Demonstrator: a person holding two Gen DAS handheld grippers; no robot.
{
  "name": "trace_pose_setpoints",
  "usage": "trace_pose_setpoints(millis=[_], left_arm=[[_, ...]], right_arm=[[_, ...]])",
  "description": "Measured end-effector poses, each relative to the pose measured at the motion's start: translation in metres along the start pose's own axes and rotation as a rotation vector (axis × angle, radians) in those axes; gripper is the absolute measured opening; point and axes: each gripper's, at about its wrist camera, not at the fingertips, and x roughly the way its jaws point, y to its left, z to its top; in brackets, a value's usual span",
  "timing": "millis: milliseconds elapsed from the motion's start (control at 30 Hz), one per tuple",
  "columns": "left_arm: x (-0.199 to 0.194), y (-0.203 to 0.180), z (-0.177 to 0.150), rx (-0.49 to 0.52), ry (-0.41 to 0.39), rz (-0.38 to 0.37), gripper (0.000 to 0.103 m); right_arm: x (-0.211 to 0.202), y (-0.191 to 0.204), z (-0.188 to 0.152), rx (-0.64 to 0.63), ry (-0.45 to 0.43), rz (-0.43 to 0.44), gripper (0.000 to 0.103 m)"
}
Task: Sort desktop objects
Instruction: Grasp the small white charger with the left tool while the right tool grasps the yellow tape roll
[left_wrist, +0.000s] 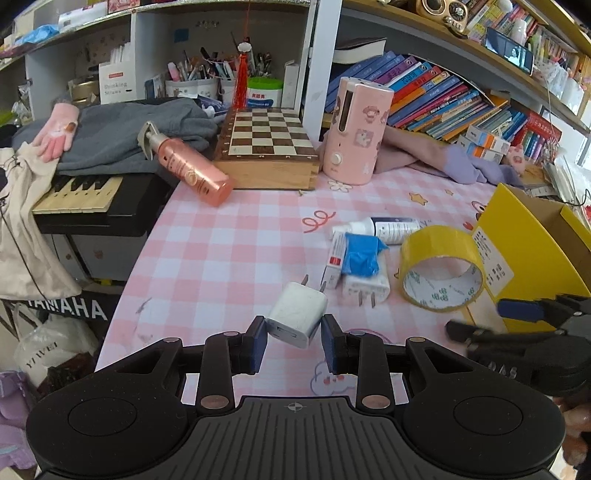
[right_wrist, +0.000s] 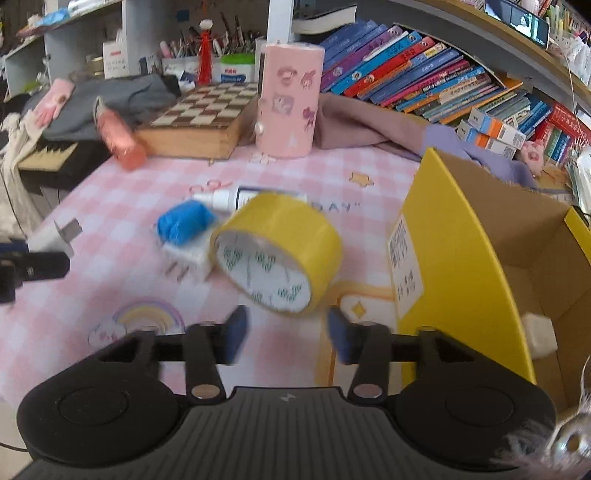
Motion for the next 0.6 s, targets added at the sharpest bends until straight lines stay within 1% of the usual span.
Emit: trace_pose_setpoints(millis=[100, 133, 200, 267, 400, 533, 600], left_arm=[[-0.003, 0.001, -0.004, -0.005, 0.007, 0.004, 0.030], [-0.003, 0.001, -0.005, -0.005, 0.010, 0.006, 0.030], [-0.003, 0.002, -0.008, -0.002, 0.016, 0.011, 0.030], [-0.003, 0.004, -0.009, -0.002, 0.024, 0.015, 0.030], [0.000, 0.007, -0.009, -0.008, 0.037, 0.027, 0.030], [0.003, 0.010, -0.006, -0.014, 0.044, 0.034, 0.030], [0.005, 0.011, -0.004, -0.015, 0.045, 0.036, 0.030]], right_arm=[[0.002, 0.006, -0.008, -0.004, 0.009, -0.002, 0.086], [0.003, 0.009, -0.010, -0.011, 0.012, -0.015, 0.088], [0.005, 0.012, -0.010, -0.028, -0.001, -0.038, 0.089], [0.007, 0.013, -0.008, -0.033, -0.015, -0.034, 0.091], [0.017, 0.013, 0.005, -0.009, -0.043, -0.040, 0.094], [0.033, 0.015, 0.019, -0.009, -0.049, -0.058, 0.093], [0.037, 0.012, 0.022, 0.004, -0.054, -0.089, 0.088]])
